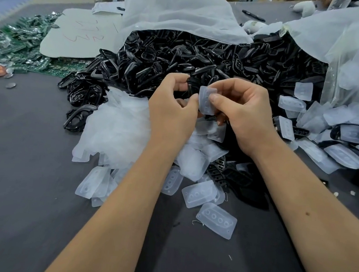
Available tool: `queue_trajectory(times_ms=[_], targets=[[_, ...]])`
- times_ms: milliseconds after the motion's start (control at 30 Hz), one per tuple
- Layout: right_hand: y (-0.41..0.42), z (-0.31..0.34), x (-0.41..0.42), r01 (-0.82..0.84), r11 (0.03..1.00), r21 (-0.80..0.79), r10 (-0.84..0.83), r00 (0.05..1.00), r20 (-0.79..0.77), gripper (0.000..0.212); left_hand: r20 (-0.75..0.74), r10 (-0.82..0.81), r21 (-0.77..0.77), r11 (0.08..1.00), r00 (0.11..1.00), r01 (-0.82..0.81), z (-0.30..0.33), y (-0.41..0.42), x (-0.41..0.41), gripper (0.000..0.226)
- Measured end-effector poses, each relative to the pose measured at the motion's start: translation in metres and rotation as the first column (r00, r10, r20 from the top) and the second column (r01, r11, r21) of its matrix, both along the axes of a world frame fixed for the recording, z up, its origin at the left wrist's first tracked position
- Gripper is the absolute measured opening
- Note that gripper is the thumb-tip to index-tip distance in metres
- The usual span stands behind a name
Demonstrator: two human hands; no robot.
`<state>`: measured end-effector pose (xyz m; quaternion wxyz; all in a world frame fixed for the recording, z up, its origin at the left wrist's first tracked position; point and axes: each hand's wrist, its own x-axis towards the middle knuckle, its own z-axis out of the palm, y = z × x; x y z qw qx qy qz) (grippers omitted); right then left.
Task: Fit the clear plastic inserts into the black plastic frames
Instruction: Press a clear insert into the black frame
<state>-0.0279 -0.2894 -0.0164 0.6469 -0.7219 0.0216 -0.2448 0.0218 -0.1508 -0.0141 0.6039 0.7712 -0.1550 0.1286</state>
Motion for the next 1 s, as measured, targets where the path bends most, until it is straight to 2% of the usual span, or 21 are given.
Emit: queue_trajectory(times_ms=[100,267,400,567,667,767,1000], targets=[[0.0004,-0.0004,0.0004,0.005,1.0,-0.018,-0.004,1.0,0.007,0.004,-0.005,0.002,-0.001,1.0,1.0,-0.002,0.0007,-0.0004,-0.0006,0.032],[-0.0004,-0.0003,0.0017,0.031,1.0,0.004,-0.031,1.0,-0.005,0.009,-0.034,-0.001,0.003,1.0,0.999,0.001,0.0028,-0.0007,-0.0031,0.028],[-0.0016,-0.0004,0.0023,0.034,0.997,0.076,-0.034,0.999,0.006,0.006,-0.093,-0.04,-0.045,0.998,0.995,0.036,0.0041,-0.0006,-0.0038,0.025],[-0.0033,0.0001,0.0027,0.008,0.984,0.178,-0.011,1.0,0.017,0.027,-0.116,-0.047,-0.059,0.997,0.992,0.04,0.0058,-0.0002,-0.0051,0.027],[-0.003,0.0003,0.0016,-0.022,0.983,0.184,0.018,1.0,0.02,0.019,-0.112,-0.041,-0.058,0.998,0.993,0.035,0.0059,-0.0004,-0.0056,0.026],[-0.0013,0.0005,0.0004,-0.052,0.991,0.122,0.047,0.998,0.043,0.006,-0.102,-0.032,-0.056,0.998,0.994,0.026,0.0047,-0.0005,-0.0049,0.027],[0.0009,0.002,0.0004,-0.031,0.981,0.191,0.019,0.998,0.064,0.007,-0.106,-0.065,-0.118,0.992,0.992,0.052,0.0037,-0.0001,-0.0038,0.029]])
